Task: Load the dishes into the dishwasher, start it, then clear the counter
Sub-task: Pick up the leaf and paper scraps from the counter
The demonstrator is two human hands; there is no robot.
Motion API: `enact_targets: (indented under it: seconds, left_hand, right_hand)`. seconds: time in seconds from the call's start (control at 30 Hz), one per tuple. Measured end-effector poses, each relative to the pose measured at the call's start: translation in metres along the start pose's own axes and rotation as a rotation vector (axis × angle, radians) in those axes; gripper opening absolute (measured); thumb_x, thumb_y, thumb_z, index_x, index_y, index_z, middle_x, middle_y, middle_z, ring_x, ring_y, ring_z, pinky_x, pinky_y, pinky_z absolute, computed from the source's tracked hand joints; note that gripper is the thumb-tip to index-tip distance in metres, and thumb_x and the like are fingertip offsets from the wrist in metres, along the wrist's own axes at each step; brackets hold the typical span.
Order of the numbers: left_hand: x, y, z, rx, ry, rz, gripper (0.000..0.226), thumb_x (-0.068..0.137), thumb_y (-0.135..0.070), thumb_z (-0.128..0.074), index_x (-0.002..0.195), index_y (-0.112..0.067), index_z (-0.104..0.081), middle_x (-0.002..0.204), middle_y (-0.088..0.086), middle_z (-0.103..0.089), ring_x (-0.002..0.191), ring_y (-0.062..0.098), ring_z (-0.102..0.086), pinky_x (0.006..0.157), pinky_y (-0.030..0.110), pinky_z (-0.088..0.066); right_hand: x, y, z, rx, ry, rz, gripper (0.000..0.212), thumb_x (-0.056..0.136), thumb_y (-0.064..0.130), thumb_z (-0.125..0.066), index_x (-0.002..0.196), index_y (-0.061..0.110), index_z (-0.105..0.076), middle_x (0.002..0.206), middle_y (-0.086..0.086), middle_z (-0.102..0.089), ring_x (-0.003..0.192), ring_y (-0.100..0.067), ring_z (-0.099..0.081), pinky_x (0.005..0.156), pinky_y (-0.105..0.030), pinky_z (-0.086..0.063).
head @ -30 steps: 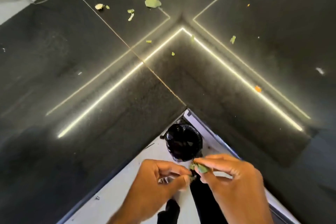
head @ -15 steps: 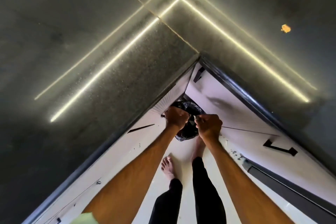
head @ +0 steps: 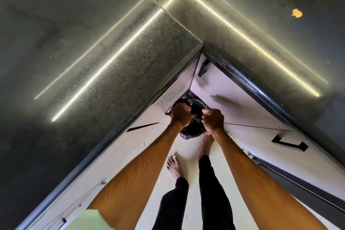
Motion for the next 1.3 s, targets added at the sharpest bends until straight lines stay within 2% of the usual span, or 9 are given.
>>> enact_targets:
  seconds: [0.1, 0.2, 0.4, 0.5, 0.63, 0.8, 0.97, 1.13, 1.3]
  left_hand:
    - [-0.015, -0.009, 0.009, 0.037, 0.011, -0.018, 0.031, 0.089, 0.0, -0.054, 0.113, -0.006, -0.074, 0.118, 0.009, -0.072, 0.117, 0.019, -0.063, 0.096, 0.015, -0.039]
    - [-0.038, -0.018, 0.022, 0.057, 0.008, -0.035, 0.032, 0.09, 0.0, -0.052, 0.117, -0.005, -0.07, 0.119, 0.008, -0.07, 0.117, 0.019, -0.063, 0.09, 0.009, -0.036]
    - [-0.132, -0.098, 0.064, 0.164, 0.008, -0.406, 0.04, 0.089, 0.0, -0.049, 0.12, -0.014, -0.069, 0.113, 0.005, -0.072, 0.103, 0.02, -0.067, 0.09, 0.028, -0.054]
    - [-0.187, -0.156, 0.108, 0.201, -0.129, -0.614, 0.051, 0.085, -0.032, -0.031, 0.12, -0.018, -0.066, 0.11, 0.001, -0.072, 0.099, 0.021, -0.066, 0.085, 0.035, -0.054]
    - [-0.226, -0.225, 0.168, 0.175, -0.362, -0.811, 0.047, 0.088, -0.027, -0.034, 0.119, -0.015, -0.066, 0.114, 0.001, -0.071, 0.103, 0.021, -0.065, 0.09, 0.036, -0.054]
    - [-0.178, -0.29, 0.192, 0.227, -0.41, -0.868, 0.038, 0.089, -0.018, -0.047, 0.123, -0.017, -0.063, 0.118, -0.002, -0.07, 0.107, 0.02, -0.066, 0.088, 0.041, -0.056]
    - [-0.108, -0.343, 0.207, 0.316, -0.496, -0.887, 0.025, 0.087, -0.015, -0.058, 0.111, -0.018, -0.066, 0.108, -0.003, -0.069, 0.099, 0.018, -0.065, 0.085, 0.039, -0.054]
    - [-0.046, -0.378, 0.226, 0.358, -0.582, -0.89, 0.023, 0.085, -0.01, -0.059, 0.106, -0.017, -0.066, 0.109, -0.003, -0.065, 0.107, 0.016, -0.057, 0.09, 0.033, -0.049]
    - [0.0, -0.412, 0.251, 0.342, -0.677, -0.876, 0.019, 0.08, 0.002, -0.057, 0.089, -0.013, -0.065, 0.097, 0.001, -0.064, 0.1, 0.021, -0.054, 0.078, 0.033, -0.049]
  right_hand:
    - [0.009, -0.012, -0.004, 0.057, -0.033, 0.007, 0.031, 0.071, 0.003, -0.058, 0.097, 0.005, -0.075, 0.1, -0.015, -0.076, 0.101, -0.033, -0.071, 0.094, -0.049, -0.055]
    - [-0.022, 0.01, 0.013, 0.214, -0.098, 0.055, 0.033, 0.077, -0.004, -0.057, 0.095, 0.014, -0.078, 0.094, -0.008, -0.077, 0.092, -0.023, -0.074, 0.087, -0.046, -0.059]
    - [-0.126, 0.102, 0.081, 0.369, -0.25, 0.362, 0.039, 0.083, -0.013, -0.058, 0.096, 0.018, -0.077, 0.093, 0.008, -0.076, 0.09, -0.01, -0.072, 0.083, -0.039, -0.062]
    - [-0.184, 0.161, 0.142, 0.459, -0.371, 0.561, 0.036, 0.087, -0.009, -0.054, 0.096, 0.016, -0.078, 0.096, 0.006, -0.076, 0.092, -0.012, -0.072, 0.079, -0.031, -0.06]
    - [-0.216, 0.231, 0.211, 0.534, -0.412, 0.734, 0.041, 0.081, -0.013, -0.05, 0.093, 0.014, -0.078, 0.091, 0.004, -0.076, 0.087, -0.014, -0.074, 0.077, -0.028, -0.059]
    - [-0.174, 0.287, 0.266, 0.462, -0.46, 0.774, 0.037, 0.081, -0.007, -0.054, 0.093, 0.017, -0.079, 0.088, 0.007, -0.076, 0.08, -0.01, -0.073, 0.07, -0.037, -0.063]
    - [-0.103, 0.325, 0.324, 0.336, -0.576, 0.788, 0.029, 0.083, -0.002, -0.06, 0.092, 0.017, -0.079, 0.09, 0.005, -0.076, 0.081, -0.01, -0.07, 0.066, -0.006, -0.047]
    - [-0.014, 0.367, 0.37, 0.168, -0.61, 0.738, 0.023, 0.084, 0.004, -0.064, 0.1, 0.016, -0.076, 0.104, 0.001, -0.073, 0.093, -0.01, -0.069, 0.066, 0.0, -0.043]
    - [0.065, 0.442, 0.395, -0.123, -0.585, 0.711, 0.042, 0.085, 0.028, -0.077, 0.123, 0.013, -0.065, 0.117, -0.001, -0.06, 0.114, -0.02, -0.057, 0.102, -0.029, -0.045]
Point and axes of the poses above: each hand's wrist, its own x-axis towards the middle knuckle, its own z-axis out of the back of the hand, y = z × x, the point moved 8 cm from there along x, towards the middle knuckle
